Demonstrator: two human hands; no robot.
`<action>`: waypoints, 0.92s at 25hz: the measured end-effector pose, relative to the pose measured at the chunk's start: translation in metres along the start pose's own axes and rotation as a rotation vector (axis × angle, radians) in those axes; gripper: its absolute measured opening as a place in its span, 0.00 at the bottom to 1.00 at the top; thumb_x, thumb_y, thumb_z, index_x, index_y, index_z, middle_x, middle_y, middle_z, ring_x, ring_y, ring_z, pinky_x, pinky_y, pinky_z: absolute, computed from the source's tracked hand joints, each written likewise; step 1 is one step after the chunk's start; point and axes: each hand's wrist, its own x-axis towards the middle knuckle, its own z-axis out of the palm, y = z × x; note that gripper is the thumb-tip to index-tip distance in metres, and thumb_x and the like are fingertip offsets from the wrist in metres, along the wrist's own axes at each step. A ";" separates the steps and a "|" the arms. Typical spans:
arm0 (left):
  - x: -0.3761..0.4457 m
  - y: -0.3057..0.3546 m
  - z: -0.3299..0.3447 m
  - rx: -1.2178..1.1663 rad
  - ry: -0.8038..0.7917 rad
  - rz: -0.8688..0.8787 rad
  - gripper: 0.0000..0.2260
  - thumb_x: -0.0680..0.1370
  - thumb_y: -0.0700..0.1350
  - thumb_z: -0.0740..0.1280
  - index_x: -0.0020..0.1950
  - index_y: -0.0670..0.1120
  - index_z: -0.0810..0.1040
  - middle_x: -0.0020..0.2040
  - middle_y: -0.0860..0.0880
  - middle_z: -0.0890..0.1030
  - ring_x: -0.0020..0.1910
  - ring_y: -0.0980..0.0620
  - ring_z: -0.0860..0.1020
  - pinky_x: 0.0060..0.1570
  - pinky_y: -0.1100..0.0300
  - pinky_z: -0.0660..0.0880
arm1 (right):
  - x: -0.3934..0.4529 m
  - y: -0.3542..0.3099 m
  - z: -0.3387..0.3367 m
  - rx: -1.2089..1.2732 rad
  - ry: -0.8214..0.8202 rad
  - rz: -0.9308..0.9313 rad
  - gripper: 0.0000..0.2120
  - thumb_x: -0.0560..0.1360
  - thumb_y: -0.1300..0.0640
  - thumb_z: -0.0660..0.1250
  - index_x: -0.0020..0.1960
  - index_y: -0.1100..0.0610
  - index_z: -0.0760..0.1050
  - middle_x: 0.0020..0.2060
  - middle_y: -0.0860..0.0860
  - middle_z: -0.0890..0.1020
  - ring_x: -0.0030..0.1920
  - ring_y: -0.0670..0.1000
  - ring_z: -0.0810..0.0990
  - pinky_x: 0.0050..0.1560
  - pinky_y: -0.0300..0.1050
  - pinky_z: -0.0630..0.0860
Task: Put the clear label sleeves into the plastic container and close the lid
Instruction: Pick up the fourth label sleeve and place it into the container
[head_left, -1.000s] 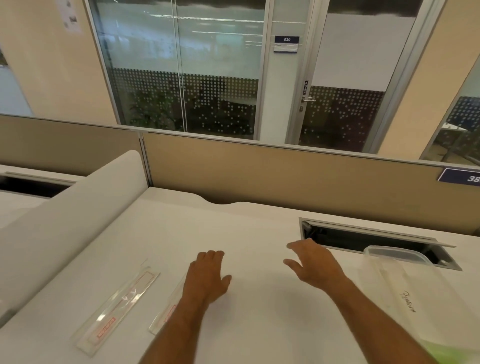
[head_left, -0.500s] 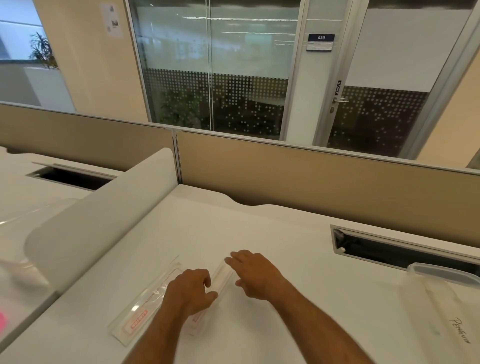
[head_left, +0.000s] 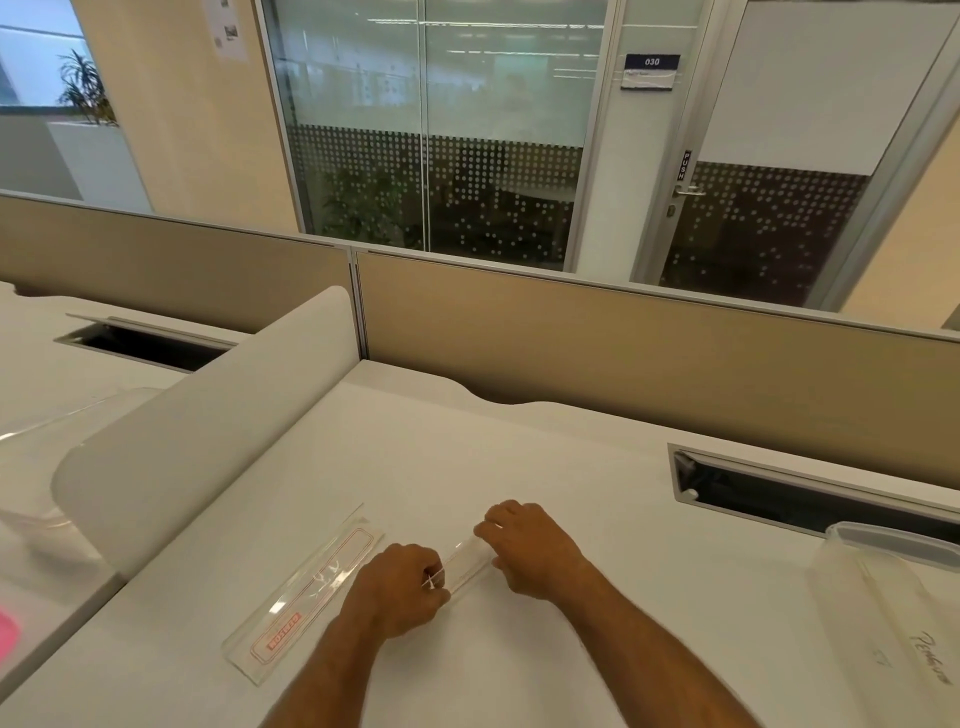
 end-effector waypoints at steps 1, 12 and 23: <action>0.000 0.003 0.002 0.011 0.007 0.018 0.05 0.70 0.54 0.69 0.39 0.54 0.77 0.35 0.56 0.77 0.37 0.56 0.76 0.36 0.63 0.69 | -0.005 0.003 -0.001 -0.009 0.009 0.008 0.18 0.77 0.58 0.65 0.65 0.56 0.70 0.62 0.54 0.75 0.62 0.58 0.72 0.58 0.54 0.71; 0.003 0.035 0.006 0.292 0.395 0.401 0.36 0.59 0.67 0.72 0.62 0.51 0.76 0.54 0.52 0.79 0.51 0.49 0.77 0.51 0.51 0.74 | -0.088 0.024 -0.011 -0.097 0.280 0.112 0.12 0.59 0.60 0.78 0.34 0.52 0.76 0.31 0.45 0.78 0.31 0.48 0.77 0.18 0.42 0.69; 0.007 0.079 0.012 0.196 0.386 0.484 0.26 0.59 0.52 0.80 0.54 0.52 0.78 0.46 0.57 0.80 0.41 0.50 0.78 0.38 0.58 0.72 | -0.156 0.056 -0.017 0.081 0.568 0.302 0.13 0.63 0.49 0.79 0.43 0.53 0.81 0.39 0.46 0.83 0.38 0.47 0.81 0.29 0.39 0.79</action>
